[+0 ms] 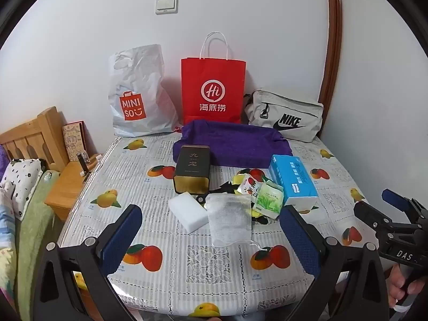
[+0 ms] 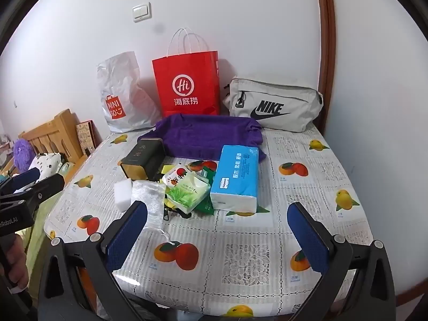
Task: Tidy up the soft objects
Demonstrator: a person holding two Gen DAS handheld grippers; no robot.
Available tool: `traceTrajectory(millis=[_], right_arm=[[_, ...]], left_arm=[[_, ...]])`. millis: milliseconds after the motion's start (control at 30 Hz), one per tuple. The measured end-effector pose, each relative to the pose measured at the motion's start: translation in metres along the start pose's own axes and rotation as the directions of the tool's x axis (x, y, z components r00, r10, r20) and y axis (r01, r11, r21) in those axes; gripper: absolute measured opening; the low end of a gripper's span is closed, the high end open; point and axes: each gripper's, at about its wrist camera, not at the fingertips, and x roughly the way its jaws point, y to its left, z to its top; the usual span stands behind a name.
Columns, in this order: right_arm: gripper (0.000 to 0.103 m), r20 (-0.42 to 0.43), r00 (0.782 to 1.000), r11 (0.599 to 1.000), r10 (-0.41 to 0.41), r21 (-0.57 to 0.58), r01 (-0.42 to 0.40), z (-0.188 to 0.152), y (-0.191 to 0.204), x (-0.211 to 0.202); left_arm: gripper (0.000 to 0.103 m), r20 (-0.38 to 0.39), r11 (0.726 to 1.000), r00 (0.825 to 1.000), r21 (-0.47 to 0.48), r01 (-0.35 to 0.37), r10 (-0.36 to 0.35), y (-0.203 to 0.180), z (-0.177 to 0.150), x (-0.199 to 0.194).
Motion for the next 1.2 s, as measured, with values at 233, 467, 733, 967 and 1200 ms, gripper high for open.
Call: traceTrajectory(millis=[233, 467, 733, 967, 1200], right_arm=[[0.103, 0.010, 1.000, 1.000, 0.004, 0.006, -0.004, -0.001, 0.003, -0.004], [0.103, 0.018, 1.000, 1.000, 0.008, 0.013, -0.008, 0.007, 0.003, -0.009], [0.103, 0.029, 1.000, 1.000, 0.008, 0.018, -0.009, 0.003, 0.000, -0.013], [0.103, 0.032, 0.999, 1.000, 0.007, 0.015, -0.008, 0.003, 0.002, -0.015], [0.103, 0.034, 0.999, 1.000, 0.009, 0.017, -0.009, 0.003, 0.002, -0.015]], left_arm=[[0.103, -0.020, 1.000, 1.000, 0.004, 0.002, -0.002, -0.006, 0.004, 0.002], [0.103, 0.002, 1.000, 1.000, 0.013, 0.004, -0.004, -0.003, 0.002, -0.004], [0.103, 0.002, 1.000, 1.000, 0.012, 0.000, 0.000, 0.000, 0.000, -0.005], [0.103, 0.001, 1.000, 1.000, 0.013, -0.003, 0.003, 0.000, 0.001, -0.006], [0.103, 0.000, 1.000, 1.000, 0.016, -0.004, 0.004, 0.000, -0.002, -0.006]])
